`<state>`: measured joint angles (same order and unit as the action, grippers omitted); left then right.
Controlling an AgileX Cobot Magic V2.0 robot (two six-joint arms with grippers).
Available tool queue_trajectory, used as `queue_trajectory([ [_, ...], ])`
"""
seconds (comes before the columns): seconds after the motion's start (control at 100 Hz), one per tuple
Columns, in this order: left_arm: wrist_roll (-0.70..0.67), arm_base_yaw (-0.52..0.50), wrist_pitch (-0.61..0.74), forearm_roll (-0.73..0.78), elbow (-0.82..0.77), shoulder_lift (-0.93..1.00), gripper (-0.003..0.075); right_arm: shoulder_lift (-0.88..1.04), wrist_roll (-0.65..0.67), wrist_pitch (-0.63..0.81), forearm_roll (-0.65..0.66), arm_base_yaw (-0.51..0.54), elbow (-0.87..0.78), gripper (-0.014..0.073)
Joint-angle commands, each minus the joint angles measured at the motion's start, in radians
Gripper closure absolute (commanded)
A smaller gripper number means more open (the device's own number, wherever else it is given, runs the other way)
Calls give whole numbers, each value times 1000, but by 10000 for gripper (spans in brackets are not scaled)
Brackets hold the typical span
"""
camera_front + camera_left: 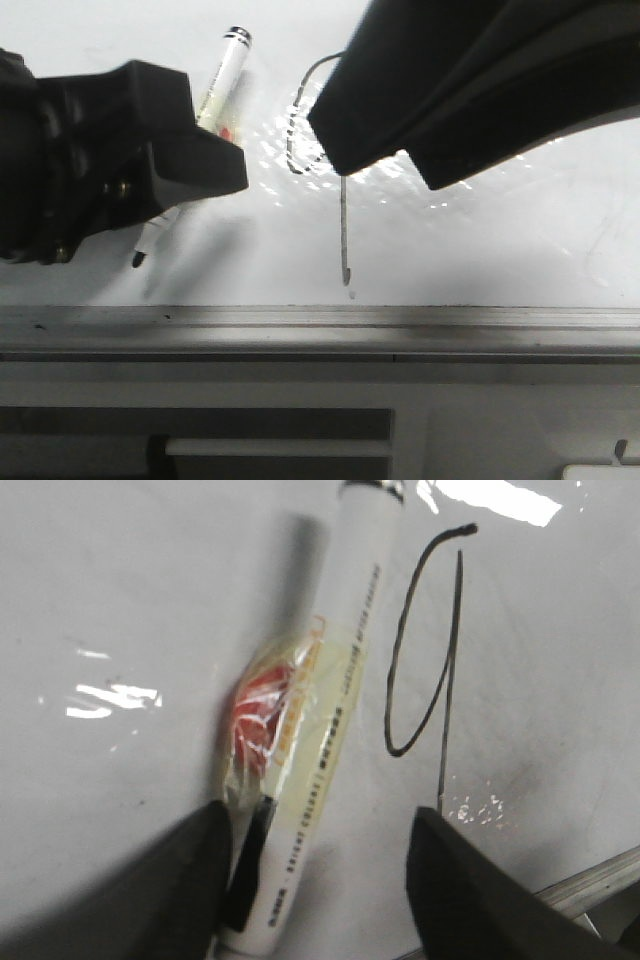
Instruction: Write number 9 on whiteboard
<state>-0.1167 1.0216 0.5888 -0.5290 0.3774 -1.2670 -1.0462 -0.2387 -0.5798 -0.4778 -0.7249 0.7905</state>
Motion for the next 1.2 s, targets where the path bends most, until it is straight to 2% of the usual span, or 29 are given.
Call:
queue_trajectory([
  [0.0,-2,1,51,-16,24,36,226,11,-5,46,-12,-3,33,216],
  [0.12,2,1,38,-16,20,84,227,29,-5,68,14,-3,33,279],
  [0.17,2,1,24,-14,16,112,227,45,-5,85,37,-3,29,350],
  [0.28,21,1,23,-1,-21,196,228,106,-5,146,63,-3,3,563],
  [0.34,37,1,23,6,-46,255,251,146,-5,189,68,-3,-30,663],
  [0.39,45,1,23,12,-71,305,307,187,-7,229,79,-3,-64,657],
  [0.43,55,1,23,19,-97,349,403,225,-7,268,89,-3,-104,656],
  [0.44,55,1,23,19,-97,358,403,232,-7,274,92,-3,-104,656],
  [0.55,55,1,25,109,-162,489,715,350,-12,376,130,-3,-230,656],
  [0.57,55,1,25,124,-170,514,745,366,-18,388,133,-3,-246,656],
  [0.69,55,1,23,227,-241,637,741,514,-63,473,142,-3,-392,656],
  [0.83,55,1,15,234,-319,737,741,676,-63,529,144,-3,-525,656],
  [1.03,51,1,12,234,-381,780,741,848,-63,470,144,-3,-609,656],
  [1.19,51,1,16,234,-394,780,741,884,-63,454,144,-3,-619,656],
])
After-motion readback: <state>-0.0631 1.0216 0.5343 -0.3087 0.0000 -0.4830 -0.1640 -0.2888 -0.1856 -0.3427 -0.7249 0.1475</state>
